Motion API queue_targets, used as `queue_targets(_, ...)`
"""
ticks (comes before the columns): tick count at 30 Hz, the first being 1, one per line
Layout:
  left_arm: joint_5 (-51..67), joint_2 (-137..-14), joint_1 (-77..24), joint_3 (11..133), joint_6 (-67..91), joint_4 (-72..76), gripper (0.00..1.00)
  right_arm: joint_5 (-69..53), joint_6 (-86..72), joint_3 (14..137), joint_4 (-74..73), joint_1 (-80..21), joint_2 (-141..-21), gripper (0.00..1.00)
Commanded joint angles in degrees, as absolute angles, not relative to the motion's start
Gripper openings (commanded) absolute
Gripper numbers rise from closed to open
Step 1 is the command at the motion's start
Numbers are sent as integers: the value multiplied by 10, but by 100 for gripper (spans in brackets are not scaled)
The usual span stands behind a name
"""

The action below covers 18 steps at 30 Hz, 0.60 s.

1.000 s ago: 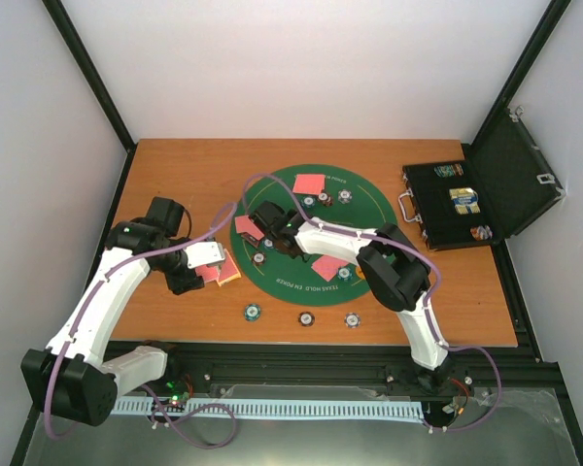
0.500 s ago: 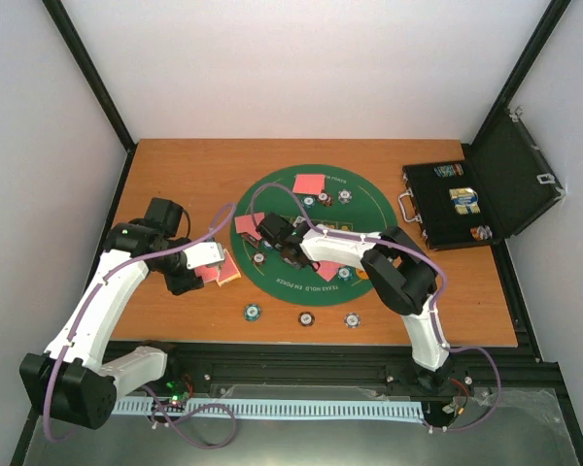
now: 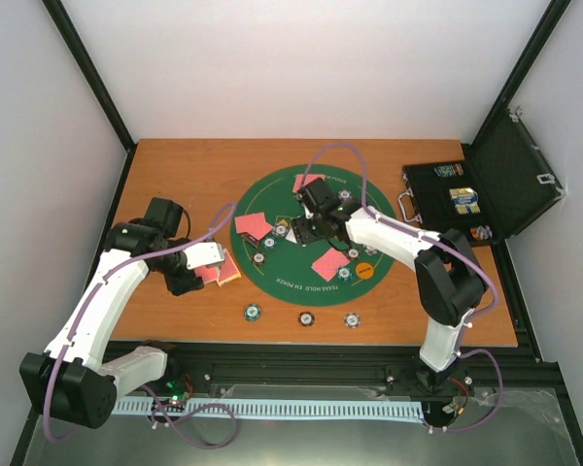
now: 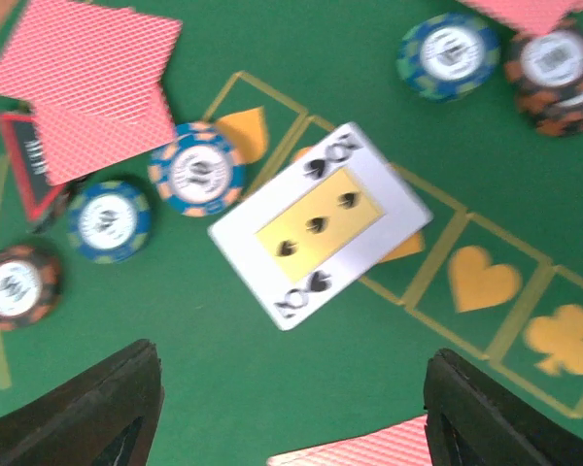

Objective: Distribute texas hold em gaming equipment

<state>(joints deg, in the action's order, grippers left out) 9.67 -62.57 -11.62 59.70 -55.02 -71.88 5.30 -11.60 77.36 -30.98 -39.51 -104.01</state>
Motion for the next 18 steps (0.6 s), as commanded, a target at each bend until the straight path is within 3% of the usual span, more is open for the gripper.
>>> queue_targets(1,112,-625,-114,625,-559,-727,1,-27,-239,734,-266,-408,-1003,76)
queue_targets(4,111,-636,-114,633,-556,-734,1,-52,-271,727,-251,-399,-1007,80)
queue_targets(9,109,-629,-114,632,-555,-730,1,-74,-284,767,-300,-381,-1066,78)
queue_targets(18,110,-630,-114,627,-554,-731,1,-172,-306,750,-258,-336,-1097,75)
